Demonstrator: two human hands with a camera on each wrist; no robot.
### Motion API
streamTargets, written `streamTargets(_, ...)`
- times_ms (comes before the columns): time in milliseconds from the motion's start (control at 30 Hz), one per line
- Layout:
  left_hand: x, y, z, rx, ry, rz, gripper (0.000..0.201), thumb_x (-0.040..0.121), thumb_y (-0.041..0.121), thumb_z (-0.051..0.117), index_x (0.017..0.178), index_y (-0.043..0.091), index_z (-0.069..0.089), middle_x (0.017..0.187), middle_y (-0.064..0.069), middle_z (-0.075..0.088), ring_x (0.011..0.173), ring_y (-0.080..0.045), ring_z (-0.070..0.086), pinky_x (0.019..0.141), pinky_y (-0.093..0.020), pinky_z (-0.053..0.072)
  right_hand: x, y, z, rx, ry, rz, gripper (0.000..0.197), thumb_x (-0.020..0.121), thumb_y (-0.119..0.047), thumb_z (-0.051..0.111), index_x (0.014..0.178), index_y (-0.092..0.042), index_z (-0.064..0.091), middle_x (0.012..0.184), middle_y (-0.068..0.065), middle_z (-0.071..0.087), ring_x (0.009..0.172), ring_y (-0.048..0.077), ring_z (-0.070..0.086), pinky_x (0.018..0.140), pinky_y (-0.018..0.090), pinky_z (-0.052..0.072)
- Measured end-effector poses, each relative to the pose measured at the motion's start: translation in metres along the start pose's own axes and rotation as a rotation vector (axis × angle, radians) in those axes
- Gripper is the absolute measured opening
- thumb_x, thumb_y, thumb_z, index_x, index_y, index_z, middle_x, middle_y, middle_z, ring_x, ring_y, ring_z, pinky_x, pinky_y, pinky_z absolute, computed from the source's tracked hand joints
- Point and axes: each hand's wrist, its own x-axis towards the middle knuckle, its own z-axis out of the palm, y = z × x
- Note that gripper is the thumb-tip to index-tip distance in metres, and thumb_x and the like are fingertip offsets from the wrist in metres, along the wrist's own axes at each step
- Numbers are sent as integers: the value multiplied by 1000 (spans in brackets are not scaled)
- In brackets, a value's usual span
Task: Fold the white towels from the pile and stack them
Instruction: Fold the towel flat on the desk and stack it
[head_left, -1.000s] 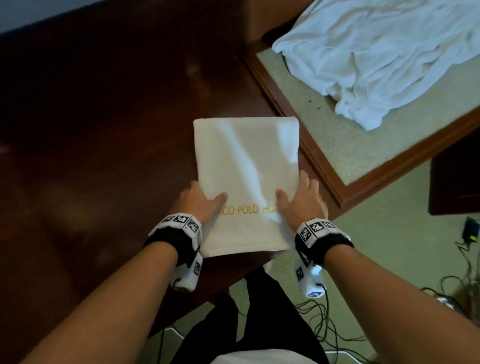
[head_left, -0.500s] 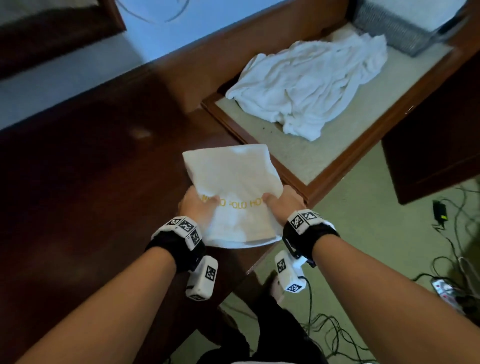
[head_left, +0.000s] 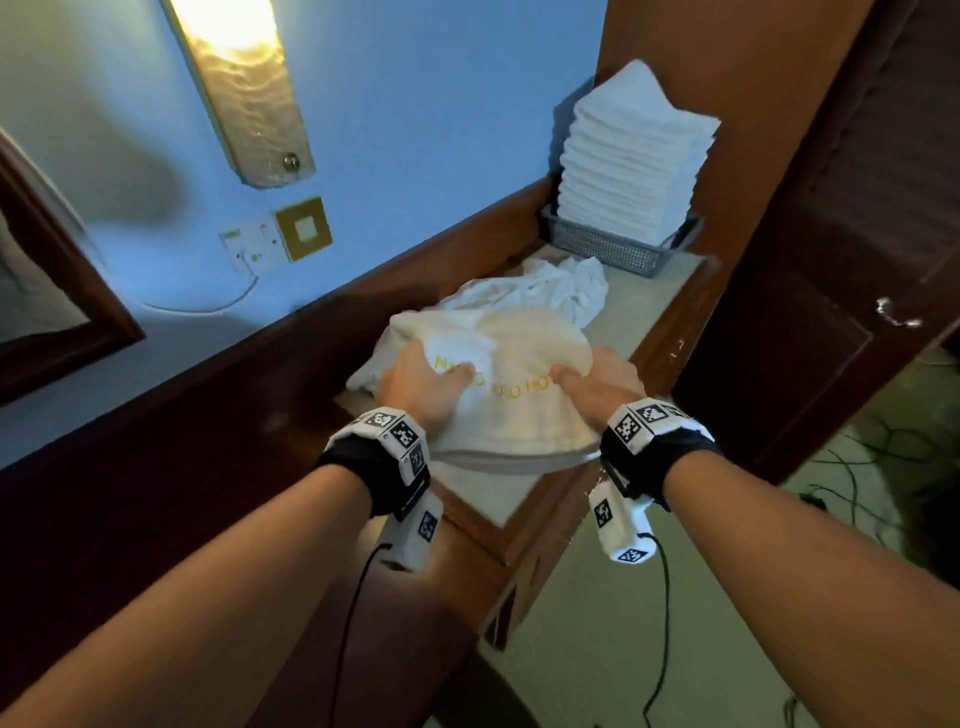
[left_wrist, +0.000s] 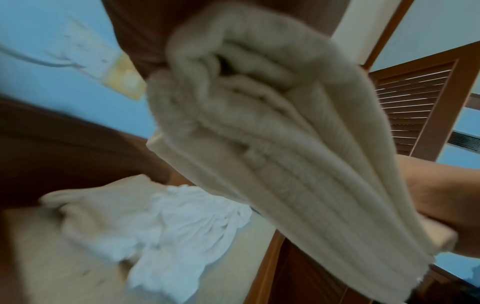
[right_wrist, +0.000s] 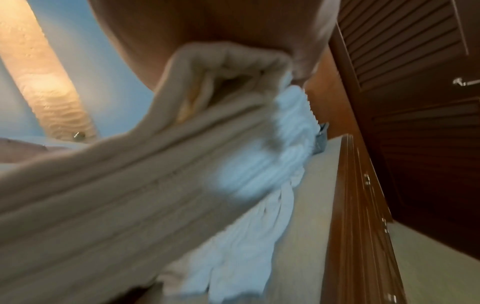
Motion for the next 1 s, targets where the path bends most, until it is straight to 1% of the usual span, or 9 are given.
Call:
streamTargets(67, 23, 37, 22, 23, 7, 53, 59, 74, 59, 63, 121, 24, 61, 112, 2, 68, 106, -24, 63, 76, -29, 44, 29, 11, -36, -3, 39, -27, 53, 89, -51, 61, 126, -14, 58, 122, 11, 64, 112, 33, 60, 90, 36, 48)
streamTargets(133, 44, 75, 46, 23, 10, 91, 56, 76, 58, 64, 120, 24, 61, 106, 5, 69, 99, -20, 64, 67, -26, 41, 58, 23, -72, -26, 63, -61, 51, 89, -51, 60, 124, -14, 58, 121, 11, 65, 112, 33, 60, 90, 36, 48)
streamTargets(233, 72, 128, 83, 28, 30, 168, 46, 79, 53, 67, 116, 25, 66, 104, 5, 70, 101, -20, 64, 75, -27, 41, 99, 42, -125, -43, 98, -112, 48, 90, -49, 59, 122, -13, 59, 118, 11, 65, 109, 33, 61, 87, 34, 47)
streamTargets(333, 94, 178, 119, -25, 35, 167, 52, 80, 49, 73, 119, 16, 64, 109, -1, 68, 105, -24, 62, 80, -33, 48, 136, 63, -174, -37, 118, -128, 47, 91, -49, 59, 124, -16, 59, 118, 9, 65, 110, 32, 61, 83, 31, 44)
streamTargets(500, 130, 245, 169, -44, 22, 213, 54, 82, 46, 74, 123, 14, 62, 114, -4, 67, 107, -25, 62, 79, -31, 45, 193, 92, -237, -59, 168, -128, 51, 89, -53, 60, 122, -15, 57, 119, 11, 65, 111, 33, 62, 86, 34, 46)
streamTargets(633, 166, 288, 201, -25, 6, 270, 46, 84, 42, 73, 119, 14, 64, 110, -3, 68, 100, -22, 63, 75, -27, 42, 240, 104, -272, -131, 210, -112, 49, 90, -54, 58, 120, -15, 57, 118, 15, 64, 109, 37, 60, 90, 40, 49)
streamTargets(733, 201, 317, 225, -6, -1, 292, 42, 83, 43, 73, 114, 15, 66, 106, 0, 67, 95, -19, 61, 74, -26, 39, 281, 112, -293, -149, 236, -81, 51, 89, -55, 57, 121, -15, 56, 118, 14, 63, 107, 38, 61, 89, 42, 51)
streamTargets(867, 255, 359, 260, -17, -43, 330, 49, 75, 52, 72, 107, 15, 68, 104, -1, 70, 99, -21, 65, 77, -30, 45, 343, 122, -323, -167, 270, -77, 49, 90, -53, 57, 119, -14, 57, 116, 13, 63, 104, 37, 61, 79, 37, 47)
streamTargets(1000, 313, 405, 294, -63, -52, 374, 40, 81, 44, 74, 106, 14, 67, 104, 0, 70, 100, -20, 64, 81, -30, 46, 410, 128, -359, -167, 311, -76, 46, 90, -52, 57, 115, -14, 58, 114, 14, 64, 103, 37, 61, 79, 38, 48)
